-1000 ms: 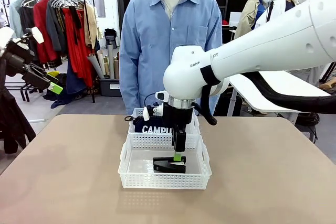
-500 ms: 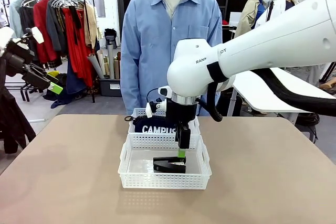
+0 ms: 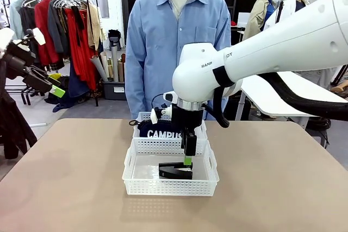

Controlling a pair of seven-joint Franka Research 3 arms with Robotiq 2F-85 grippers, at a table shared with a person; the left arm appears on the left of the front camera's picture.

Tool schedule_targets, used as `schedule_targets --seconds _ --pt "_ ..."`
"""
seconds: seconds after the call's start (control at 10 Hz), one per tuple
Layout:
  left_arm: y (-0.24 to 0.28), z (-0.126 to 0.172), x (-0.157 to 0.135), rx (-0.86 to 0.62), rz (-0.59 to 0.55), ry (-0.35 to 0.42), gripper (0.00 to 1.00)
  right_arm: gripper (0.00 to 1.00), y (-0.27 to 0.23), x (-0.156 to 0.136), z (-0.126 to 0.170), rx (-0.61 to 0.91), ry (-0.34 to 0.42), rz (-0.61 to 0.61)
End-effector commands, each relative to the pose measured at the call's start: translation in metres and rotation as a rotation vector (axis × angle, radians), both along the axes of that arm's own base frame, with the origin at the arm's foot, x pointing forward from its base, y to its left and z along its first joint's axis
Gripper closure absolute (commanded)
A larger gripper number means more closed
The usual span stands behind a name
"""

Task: Distribute items into two baskets.
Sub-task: Place the picked Stapler into the Organizing basket as instructed by the person.

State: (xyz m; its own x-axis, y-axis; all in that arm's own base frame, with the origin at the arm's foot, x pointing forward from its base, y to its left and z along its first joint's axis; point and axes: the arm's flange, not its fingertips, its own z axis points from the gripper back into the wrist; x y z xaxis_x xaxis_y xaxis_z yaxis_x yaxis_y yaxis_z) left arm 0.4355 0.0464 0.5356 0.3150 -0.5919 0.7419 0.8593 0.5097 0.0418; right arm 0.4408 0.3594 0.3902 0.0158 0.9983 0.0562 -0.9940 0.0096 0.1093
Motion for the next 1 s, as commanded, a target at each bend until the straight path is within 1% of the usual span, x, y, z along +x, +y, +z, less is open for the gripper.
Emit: schedule_targets --seconds 0.0,0.8,0.9 --pt "0.000 0.001 -0.001 -0.003 0.006 0.004 0.00 0.00 0.001 0.000 0.003 0.007 0.000 -0.004" --pt "0.000 0.001 -0.001 -0.003 0.006 0.004 0.00 0.00 0.000 0.000 0.000 0.000 -0.001 0.000" --pt "0.000 0.001 -0.001 -0.003 0.006 0.004 0.00 0.00 -0.020 0.004 0.023 0.043 0.008 -0.094"
